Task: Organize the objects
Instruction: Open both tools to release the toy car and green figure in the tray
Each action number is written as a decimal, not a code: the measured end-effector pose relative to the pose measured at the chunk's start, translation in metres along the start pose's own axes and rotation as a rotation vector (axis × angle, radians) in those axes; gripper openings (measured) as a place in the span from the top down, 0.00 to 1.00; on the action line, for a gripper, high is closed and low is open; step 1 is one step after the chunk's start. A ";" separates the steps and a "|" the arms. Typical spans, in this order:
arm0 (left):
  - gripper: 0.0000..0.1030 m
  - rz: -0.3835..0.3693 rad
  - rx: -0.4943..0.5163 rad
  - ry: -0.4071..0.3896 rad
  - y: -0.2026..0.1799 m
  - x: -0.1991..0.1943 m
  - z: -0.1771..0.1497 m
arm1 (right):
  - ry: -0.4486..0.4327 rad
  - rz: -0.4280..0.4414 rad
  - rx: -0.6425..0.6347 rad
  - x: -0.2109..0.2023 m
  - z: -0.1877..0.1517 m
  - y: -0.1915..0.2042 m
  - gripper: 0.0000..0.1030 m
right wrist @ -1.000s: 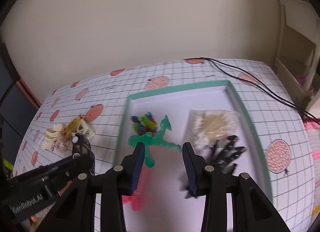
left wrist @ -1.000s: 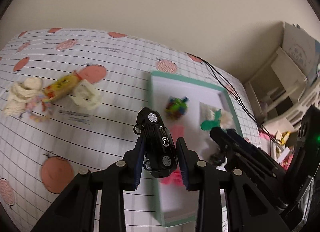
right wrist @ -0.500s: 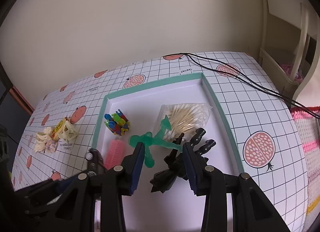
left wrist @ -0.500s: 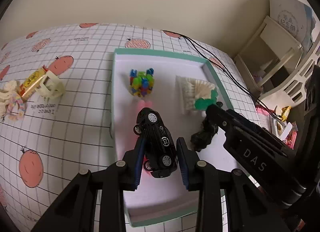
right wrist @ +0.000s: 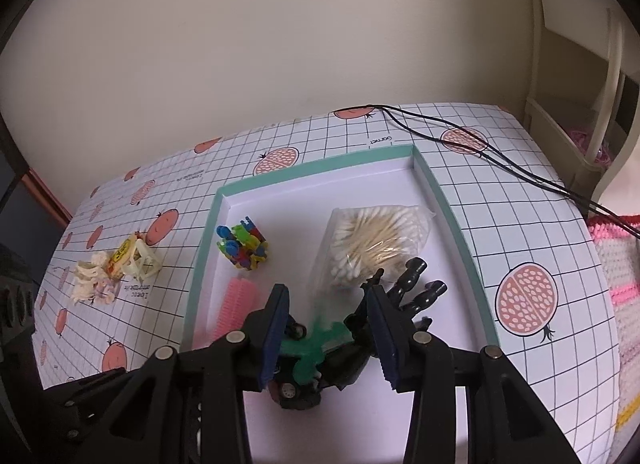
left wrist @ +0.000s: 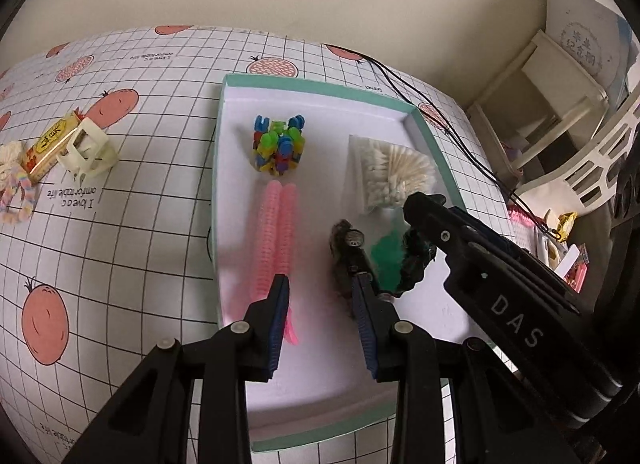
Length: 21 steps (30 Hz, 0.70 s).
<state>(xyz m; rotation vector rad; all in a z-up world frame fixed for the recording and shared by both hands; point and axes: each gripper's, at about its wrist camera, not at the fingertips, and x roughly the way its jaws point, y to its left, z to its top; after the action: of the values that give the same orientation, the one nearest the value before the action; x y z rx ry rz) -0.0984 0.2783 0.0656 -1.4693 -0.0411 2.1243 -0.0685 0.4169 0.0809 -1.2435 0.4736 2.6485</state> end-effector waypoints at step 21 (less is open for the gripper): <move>0.17 0.155 -0.166 -0.180 0.051 -0.028 0.011 | -0.001 0.000 -0.025 0.006 -0.002 0.008 0.30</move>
<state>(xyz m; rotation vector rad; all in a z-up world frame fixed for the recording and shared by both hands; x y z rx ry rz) -0.1225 0.2259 0.0778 -1.4077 -0.1795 2.4255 -0.0725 0.4091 0.0768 -1.2490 0.4414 2.6629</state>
